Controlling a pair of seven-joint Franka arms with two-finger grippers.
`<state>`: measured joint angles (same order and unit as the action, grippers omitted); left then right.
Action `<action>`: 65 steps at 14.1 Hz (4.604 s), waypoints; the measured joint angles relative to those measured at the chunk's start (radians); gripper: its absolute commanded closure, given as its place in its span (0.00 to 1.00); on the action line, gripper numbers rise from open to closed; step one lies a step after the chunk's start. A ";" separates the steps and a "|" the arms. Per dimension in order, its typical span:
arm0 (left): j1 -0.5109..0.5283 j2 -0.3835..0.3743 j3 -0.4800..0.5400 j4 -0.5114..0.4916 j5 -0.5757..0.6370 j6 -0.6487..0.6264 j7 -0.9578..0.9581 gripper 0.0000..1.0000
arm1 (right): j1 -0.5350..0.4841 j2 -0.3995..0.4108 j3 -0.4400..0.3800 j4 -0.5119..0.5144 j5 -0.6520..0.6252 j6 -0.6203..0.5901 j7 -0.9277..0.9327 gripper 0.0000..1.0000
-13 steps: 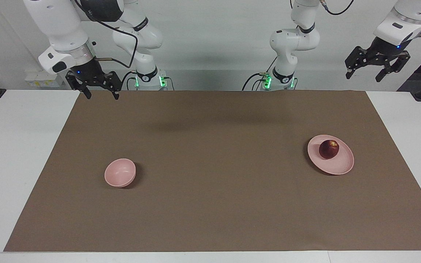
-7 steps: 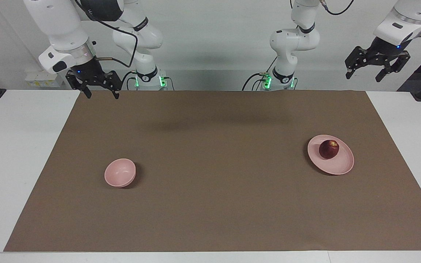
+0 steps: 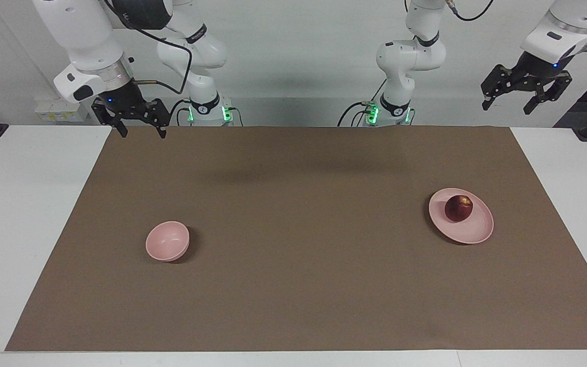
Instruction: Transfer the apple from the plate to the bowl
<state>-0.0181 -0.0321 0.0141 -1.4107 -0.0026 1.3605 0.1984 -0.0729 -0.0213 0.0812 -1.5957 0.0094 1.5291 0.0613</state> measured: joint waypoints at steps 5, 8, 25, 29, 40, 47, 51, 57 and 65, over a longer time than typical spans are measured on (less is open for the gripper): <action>0.000 0.000 0.000 0.000 0.000 0.000 0.000 0.00 | 0.000 0.000 0.000 0.000 0.000 0.000 0.000 0.00; 0.000 0.000 0.000 0.000 0.000 0.000 0.000 0.00 | 0.000 0.000 0.000 0.000 0.000 0.000 0.000 0.00; 0.000 0.000 0.000 0.000 0.000 0.000 0.000 0.00 | 0.000 0.000 0.000 0.000 0.000 0.000 0.000 0.00; 0.000 0.000 0.000 0.000 0.000 0.000 0.000 0.00 | 0.000 0.000 0.000 0.000 0.000 0.000 0.000 0.00; 0.001 -0.002 0.007 0.000 0.000 -0.005 -0.003 0.00 | 0.002 0.000 0.006 0.000 0.000 0.000 0.000 0.00; 0.002 -0.023 0.008 -0.220 0.000 0.245 0.007 0.00 | 0.002 0.000 0.006 0.000 0.000 0.000 0.000 0.00; 0.002 -0.025 0.008 -0.419 0.000 0.426 0.013 0.00 | 0.001 0.000 0.003 0.000 0.000 0.000 0.000 0.00; 0.051 -0.028 0.015 -0.636 0.000 0.680 0.069 0.00 | 0.000 0.000 0.001 0.000 0.000 0.000 0.000 0.00; 0.052 0.033 0.006 -0.859 0.000 1.046 0.086 0.00 | 0.001 0.000 0.004 -0.004 0.004 0.000 0.000 0.00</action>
<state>0.0342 0.0005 0.0204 -2.2692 -0.0026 2.4063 0.2847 -0.0715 -0.0211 0.0850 -1.5992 0.0132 1.5291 0.0613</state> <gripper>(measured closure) 0.000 0.000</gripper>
